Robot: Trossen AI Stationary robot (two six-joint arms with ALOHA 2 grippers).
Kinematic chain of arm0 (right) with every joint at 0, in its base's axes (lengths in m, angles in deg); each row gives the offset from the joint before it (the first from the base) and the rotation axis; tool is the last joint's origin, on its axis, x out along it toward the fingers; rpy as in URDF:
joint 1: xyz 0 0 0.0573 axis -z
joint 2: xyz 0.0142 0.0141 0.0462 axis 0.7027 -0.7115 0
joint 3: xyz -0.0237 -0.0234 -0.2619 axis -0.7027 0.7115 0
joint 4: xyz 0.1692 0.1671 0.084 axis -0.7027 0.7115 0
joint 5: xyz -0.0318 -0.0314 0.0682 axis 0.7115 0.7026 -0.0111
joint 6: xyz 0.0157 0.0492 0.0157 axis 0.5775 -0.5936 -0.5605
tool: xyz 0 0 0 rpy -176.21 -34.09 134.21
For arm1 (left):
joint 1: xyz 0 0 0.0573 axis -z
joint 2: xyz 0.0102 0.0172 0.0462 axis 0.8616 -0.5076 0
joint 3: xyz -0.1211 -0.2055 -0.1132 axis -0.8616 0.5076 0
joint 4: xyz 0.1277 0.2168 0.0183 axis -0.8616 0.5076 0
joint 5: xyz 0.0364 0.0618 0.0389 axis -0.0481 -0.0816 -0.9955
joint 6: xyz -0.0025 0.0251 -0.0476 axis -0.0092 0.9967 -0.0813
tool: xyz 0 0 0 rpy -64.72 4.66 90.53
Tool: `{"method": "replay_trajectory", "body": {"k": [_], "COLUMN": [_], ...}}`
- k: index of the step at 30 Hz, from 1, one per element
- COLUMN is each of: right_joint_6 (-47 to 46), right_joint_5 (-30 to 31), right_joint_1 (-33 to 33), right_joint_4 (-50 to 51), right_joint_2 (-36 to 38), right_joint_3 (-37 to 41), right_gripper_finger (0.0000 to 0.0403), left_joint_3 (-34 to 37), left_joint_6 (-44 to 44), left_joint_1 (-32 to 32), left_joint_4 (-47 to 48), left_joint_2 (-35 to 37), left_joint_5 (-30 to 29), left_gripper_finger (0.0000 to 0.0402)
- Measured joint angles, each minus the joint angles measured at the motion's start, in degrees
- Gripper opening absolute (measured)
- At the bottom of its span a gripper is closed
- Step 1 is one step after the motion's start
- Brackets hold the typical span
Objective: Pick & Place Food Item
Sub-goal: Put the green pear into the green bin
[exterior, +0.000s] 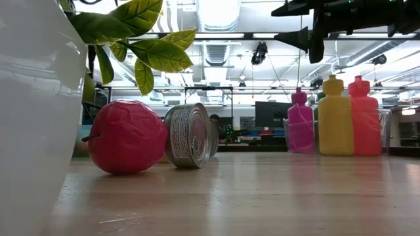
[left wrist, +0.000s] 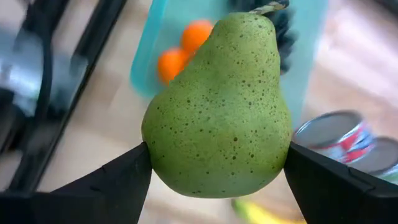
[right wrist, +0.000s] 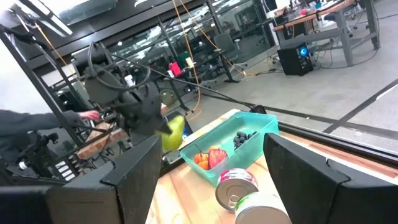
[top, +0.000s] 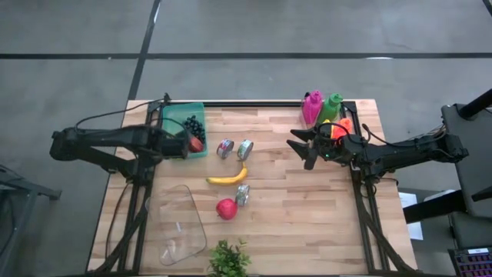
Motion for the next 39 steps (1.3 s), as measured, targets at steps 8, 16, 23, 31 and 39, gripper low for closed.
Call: {"method": "replay_trajectory", "body": {"k": [8,16,23,31,39], "right_joint_6": [0.0,0.0,0.0,0.0,0.0], "right_joint_5": [0.0,0.0,0.0,0.0,0.0], "right_joint_1": [0.0,0.0,0.0,0.0,0.0], "right_joint_4": [0.0,0.0,0.0,0.0,0.0], "right_joint_2": [0.0,0.0,0.0,0.0,0.0], "right_joint_3": [0.0,0.0,0.0,0.0,0.0], "right_gripper_finger": [0.0276,0.0276,0.0276,0.0276,0.0276], "left_joint_3": [1.1,6.7,11.9,17.0,17.9], "left_joint_6": [9.9,24.3,39.8,50.2,53.4], "left_joint_1": [-3.8,-12.7,-25.0,-36.9,-38.6], "left_joint_4": [-0.9,-9.9,-20.7,-30.3,-32.6], "left_joint_2": [-0.1,-0.1,-0.1,-0.1,-0.1], "left_joint_5": [-11.1,-13.0,-7.8,3.8,5.4], "left_gripper_finger": [0.0333,0.0333,0.0333,0.0333,0.0365]}}
